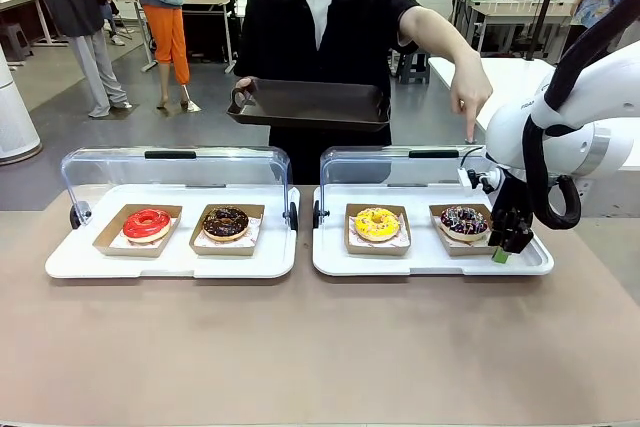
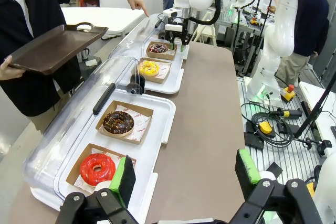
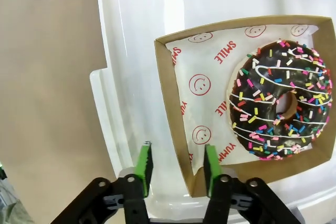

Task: Provide the desired donut to the person.
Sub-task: Pick up and lift the Paper togo box containing the Donut pointed at by the person.

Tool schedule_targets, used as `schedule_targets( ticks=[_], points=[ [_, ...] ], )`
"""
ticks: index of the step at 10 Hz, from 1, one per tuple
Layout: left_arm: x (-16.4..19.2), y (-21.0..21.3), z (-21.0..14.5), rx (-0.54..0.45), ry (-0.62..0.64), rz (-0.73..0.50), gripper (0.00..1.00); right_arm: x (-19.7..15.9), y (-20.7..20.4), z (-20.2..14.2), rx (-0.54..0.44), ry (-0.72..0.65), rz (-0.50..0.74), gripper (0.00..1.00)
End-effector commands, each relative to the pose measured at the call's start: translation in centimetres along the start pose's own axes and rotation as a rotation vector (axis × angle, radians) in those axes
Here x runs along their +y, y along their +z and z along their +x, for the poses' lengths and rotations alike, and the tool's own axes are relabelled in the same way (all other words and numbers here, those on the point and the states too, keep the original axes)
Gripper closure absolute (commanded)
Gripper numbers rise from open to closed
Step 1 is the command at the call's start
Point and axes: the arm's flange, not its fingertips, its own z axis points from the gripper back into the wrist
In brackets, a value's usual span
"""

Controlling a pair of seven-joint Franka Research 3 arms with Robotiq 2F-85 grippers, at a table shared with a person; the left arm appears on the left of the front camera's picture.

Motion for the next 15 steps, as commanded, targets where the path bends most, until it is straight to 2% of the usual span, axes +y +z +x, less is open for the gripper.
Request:
schedule_targets(
  ticks=[1, 2, 3, 6, 8, 11, 14, 15],
  points=[
    [-0.1, 0.1, 0.1, -0.016, -0.012, -0.002, 0.00, -0.8, -0.3, -0.1, -0.027, 0.017, -0.010, 0.87],
    [-0.1, 0.1, 0.1, -0.016, -0.012, -0.002, 0.00, -0.7, -0.3, -0.1, -0.026, 0.017, -0.010, 0.97],
    [-0.1, 0.1, 0.1, -0.016, -0.012, -0.002, 0.00, -0.6, -0.2, -0.1, -0.026, 0.017, -0.011, 1.00],
    [-0.1, 0.1, 0.1, -0.016, -0.012, -0.002, 0.00, -0.5, 0.0, -0.3, -0.015, 0.009, -0.001, 1.00],
    [-0.1, 0.1, 0.1, -0.016, -0.012, -0.002, 0.00, 0.9, 1.4, 0.3, 0.020, 0.024, 0.028, 1.00],
    [-0.1, 0.1, 0.1, -0.016, -0.012, -0.002, 0.00, 7.1, 7.8, 3.2, 0.103, 0.012, 0.060, 1.00],
    [-0.1, 0.1, 0.1, -0.016, -0.012, -0.002, 0.00, 13.4, 13.6, 4.5, 0.107, -0.001, 0.082, 1.00],
    [-0.1, 0.1, 0.1, -0.016, -0.012, -0.002, 0.00, 15.4, 15.6, 4.8, 0.109, 0.004, 0.056, 1.00]
  ],
)
